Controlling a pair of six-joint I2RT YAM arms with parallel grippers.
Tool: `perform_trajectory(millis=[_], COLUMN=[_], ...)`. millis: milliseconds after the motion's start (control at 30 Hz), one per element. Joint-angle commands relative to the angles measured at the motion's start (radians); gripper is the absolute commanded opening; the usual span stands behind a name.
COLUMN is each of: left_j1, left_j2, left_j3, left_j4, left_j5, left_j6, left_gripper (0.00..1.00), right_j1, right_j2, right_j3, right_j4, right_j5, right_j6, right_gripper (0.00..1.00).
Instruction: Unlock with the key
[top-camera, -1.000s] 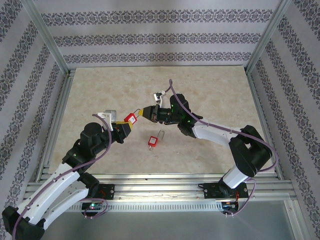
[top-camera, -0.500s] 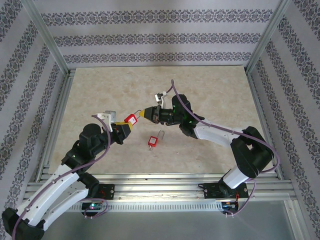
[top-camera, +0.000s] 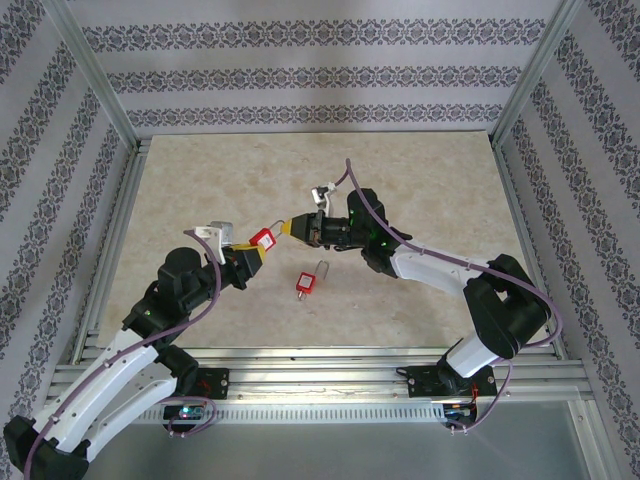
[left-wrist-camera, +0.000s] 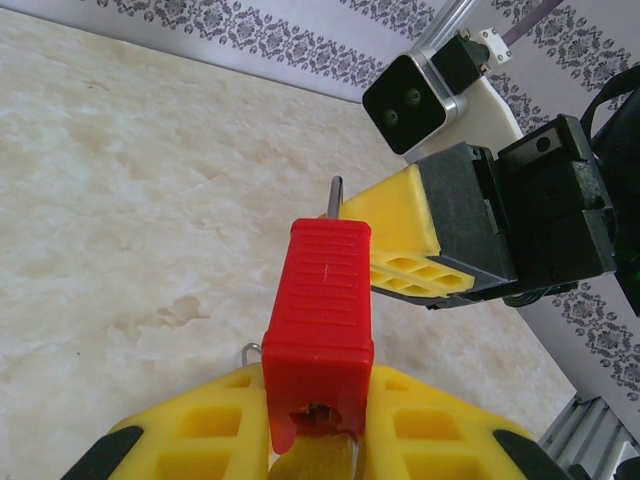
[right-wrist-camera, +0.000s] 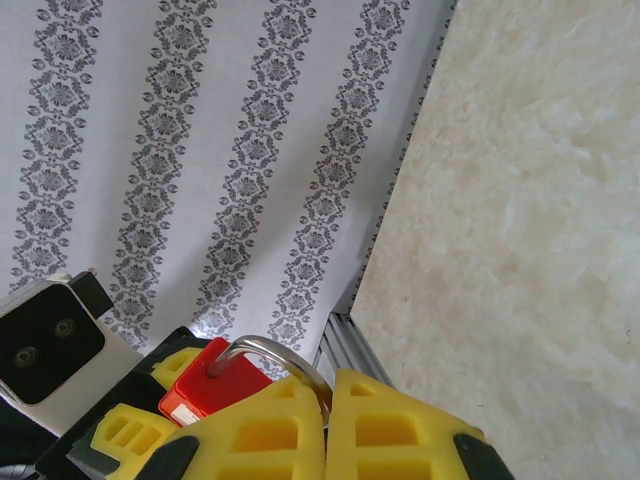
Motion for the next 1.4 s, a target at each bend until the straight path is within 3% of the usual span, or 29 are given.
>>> perform_trajectory(millis=[0,67,167,333,467,767,1367], left_j1=[0.01,0.011,0.01,0.011,0.01,0.008,-0.04], left_j2=[0.003,0.022,0.042,0.054,0.063,0.069,0.035], left_j3=[0.005,0.016,0.03,0.035,0.031,-0.026,-0.081], left_j4=[0.034,0.037,0.042,0.035,0.044,0.125,0.141], left_j5=[0.039,0.042,0.034,-0.006,-0.027,-0.096,-0.201], left_j6=[0.03,0.036,0.044,0.06,0.072,0.114,0.173], left_gripper=[0.0,0.0,0.0,0.0,0.0,0.0,0.0], right_j1=[-0.076,-0.067,-0.058,-0.051,-0.026,0.105,0.193], right_j2=[-0.016,-0.018,-0.033,-0.057,-0.051,-0.011,0.102], right_j3=[-0.003,-0.006,-0.024,-0.037,-0.03,0.062,0.177], right_j4=[0.022,0.026,0.026,0.007,-0.012,-0.025,-0.112], right_j5=[0.13,0.115,0.127,0.159,0.191,0.291,0.332], right_j6=[-0.016,-0.026,-0.023,0.029,0.094,0.267,0.361], right_gripper=[0.0,0.0,0.14,0.47,0.61,0.71,0.7])
